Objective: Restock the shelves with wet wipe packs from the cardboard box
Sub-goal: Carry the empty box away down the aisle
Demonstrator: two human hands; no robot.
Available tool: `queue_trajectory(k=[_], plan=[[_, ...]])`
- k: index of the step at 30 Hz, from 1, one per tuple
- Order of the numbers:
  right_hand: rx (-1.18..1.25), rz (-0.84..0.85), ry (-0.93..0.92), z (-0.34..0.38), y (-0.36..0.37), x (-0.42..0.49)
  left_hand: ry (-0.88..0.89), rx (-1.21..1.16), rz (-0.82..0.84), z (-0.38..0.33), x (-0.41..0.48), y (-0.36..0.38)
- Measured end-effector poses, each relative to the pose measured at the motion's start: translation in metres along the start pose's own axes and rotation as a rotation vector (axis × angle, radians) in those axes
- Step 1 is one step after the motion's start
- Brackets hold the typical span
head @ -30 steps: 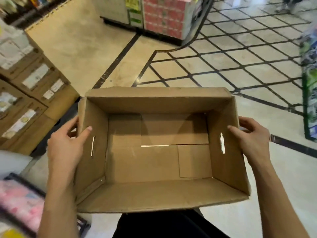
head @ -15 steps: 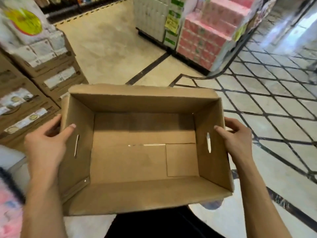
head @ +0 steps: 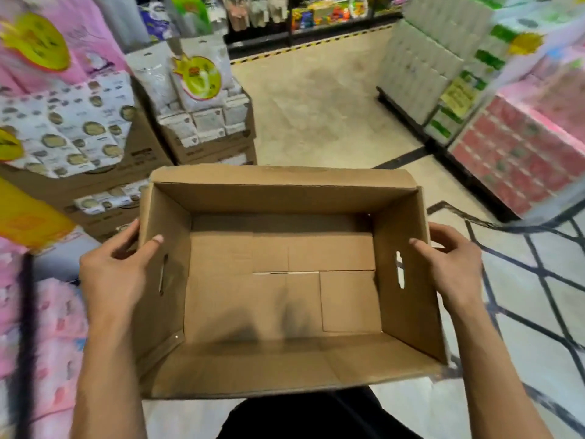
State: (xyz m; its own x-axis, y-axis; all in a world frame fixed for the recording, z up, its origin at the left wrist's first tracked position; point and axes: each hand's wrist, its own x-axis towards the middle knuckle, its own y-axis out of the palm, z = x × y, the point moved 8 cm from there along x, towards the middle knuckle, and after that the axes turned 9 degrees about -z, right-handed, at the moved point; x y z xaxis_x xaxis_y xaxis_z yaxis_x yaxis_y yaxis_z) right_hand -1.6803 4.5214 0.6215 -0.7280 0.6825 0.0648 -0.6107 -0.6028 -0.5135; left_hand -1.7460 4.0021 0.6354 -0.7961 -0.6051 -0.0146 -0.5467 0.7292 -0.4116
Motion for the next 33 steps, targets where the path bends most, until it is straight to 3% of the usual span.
queue_trajectory(k=[6, 11, 23, 33], plan=[[0.029, 0.207, -0.089, 0.060, 0.117, 0.108, -0.043, -0.038, -0.186, -0.013, 0.058, 0.006], [0.032, 0.424, -0.204, 0.141, 0.238, 0.138, -0.153, -0.044, -0.410, 0.010, 0.082, -0.043], [-0.003, 0.836, -0.486, 0.275, 0.492, 0.064, -0.366, -0.106, -0.823, 0.083, 0.106, -0.149], [-0.157, 1.315, -0.803, 0.363, 0.702, -0.070, -0.717, -0.114, -1.269, 0.134, 0.038, -0.173]])
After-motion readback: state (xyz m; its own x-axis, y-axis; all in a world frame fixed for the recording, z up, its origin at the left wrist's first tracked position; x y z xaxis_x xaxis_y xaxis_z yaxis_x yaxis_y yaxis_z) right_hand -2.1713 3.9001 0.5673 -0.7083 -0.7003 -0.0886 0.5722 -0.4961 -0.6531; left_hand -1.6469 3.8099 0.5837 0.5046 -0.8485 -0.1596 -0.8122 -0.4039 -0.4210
